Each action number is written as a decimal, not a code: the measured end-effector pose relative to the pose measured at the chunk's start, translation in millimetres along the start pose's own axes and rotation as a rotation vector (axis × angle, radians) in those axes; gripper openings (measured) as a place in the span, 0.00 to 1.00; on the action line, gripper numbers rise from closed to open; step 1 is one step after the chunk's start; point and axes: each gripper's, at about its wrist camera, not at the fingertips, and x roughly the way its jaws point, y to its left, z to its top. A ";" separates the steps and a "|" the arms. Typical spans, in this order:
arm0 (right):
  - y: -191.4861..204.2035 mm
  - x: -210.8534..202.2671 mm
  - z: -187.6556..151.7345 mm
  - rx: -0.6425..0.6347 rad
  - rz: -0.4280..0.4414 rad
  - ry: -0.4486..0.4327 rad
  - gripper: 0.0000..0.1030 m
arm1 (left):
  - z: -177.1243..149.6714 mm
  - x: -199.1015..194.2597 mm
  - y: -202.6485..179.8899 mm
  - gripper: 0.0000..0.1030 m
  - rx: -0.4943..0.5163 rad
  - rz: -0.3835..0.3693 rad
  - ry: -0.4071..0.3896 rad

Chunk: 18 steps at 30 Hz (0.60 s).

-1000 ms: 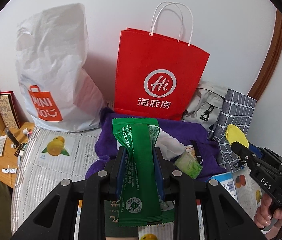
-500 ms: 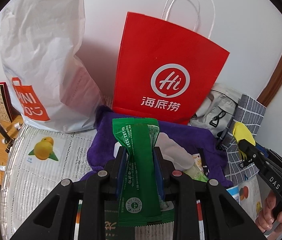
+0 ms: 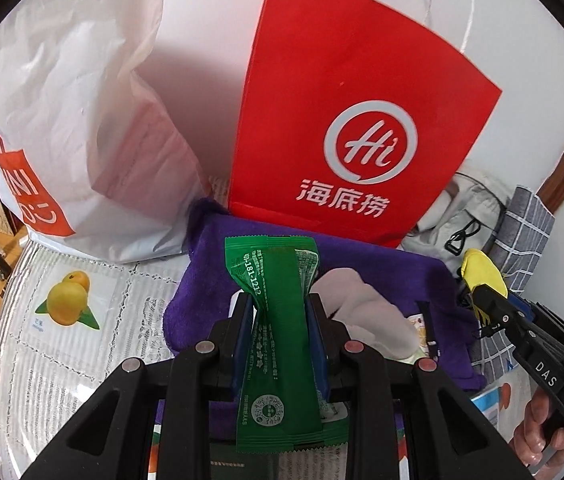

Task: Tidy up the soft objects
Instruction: 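Lower the yellow bag onto the purple towel with the right tool while the left tool carries the green packet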

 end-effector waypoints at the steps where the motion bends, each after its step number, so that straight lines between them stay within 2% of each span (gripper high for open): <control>1: -1.1 2.4 -0.7 0.001 0.001 0.004 0.24 | 0.2 2.2 1.5 0.25 -0.004 0.003 0.004; 12: -13.9 45.6 -13.3 0.035 0.009 0.100 0.24 | -0.8 30.2 17.2 0.25 -0.046 0.024 0.062; 18: -13.4 67.1 -20.5 0.039 0.004 0.156 0.25 | -2.7 40.6 19.9 0.25 -0.054 -0.002 0.073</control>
